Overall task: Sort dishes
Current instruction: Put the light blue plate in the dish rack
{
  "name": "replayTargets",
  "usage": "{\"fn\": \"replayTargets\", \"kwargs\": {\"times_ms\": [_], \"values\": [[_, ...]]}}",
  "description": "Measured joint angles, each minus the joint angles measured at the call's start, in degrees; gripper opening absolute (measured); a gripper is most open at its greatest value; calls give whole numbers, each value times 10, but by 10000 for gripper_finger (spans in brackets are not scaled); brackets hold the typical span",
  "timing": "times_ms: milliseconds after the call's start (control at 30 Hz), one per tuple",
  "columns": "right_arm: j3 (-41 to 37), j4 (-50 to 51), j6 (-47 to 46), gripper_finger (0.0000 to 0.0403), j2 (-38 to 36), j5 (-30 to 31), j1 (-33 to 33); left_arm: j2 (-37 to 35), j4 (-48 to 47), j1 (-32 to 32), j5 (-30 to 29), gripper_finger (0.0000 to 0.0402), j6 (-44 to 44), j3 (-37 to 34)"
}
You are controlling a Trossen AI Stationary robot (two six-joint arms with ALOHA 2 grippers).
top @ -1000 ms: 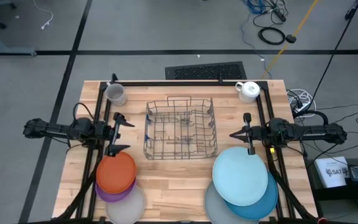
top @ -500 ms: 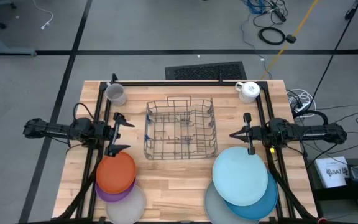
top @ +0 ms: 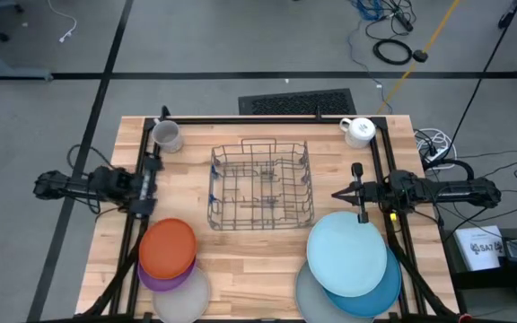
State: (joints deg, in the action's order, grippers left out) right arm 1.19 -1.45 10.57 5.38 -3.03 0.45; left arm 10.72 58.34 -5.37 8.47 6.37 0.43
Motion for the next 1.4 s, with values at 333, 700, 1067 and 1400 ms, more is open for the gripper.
{"fn": "replayTargets", "kwargs": {"times_ms": [333, 700, 1067, 1400], "values": [[0, 0, 0, 9, 0, 0, 0, 0, 47, 0, 13, 396, -46, 0], [0, 0, 0, 9, 0, 0, 0, 0, 35, 0, -14, 396, -96, 0], [0, 0, 0, 9, 0, 0, 0, 4, -99, 0, -191, 396, -184, 0], [0, 0, 0, 9, 0, 0, 0, 95, -182, 0, -116, 394, -178, 72]]}}
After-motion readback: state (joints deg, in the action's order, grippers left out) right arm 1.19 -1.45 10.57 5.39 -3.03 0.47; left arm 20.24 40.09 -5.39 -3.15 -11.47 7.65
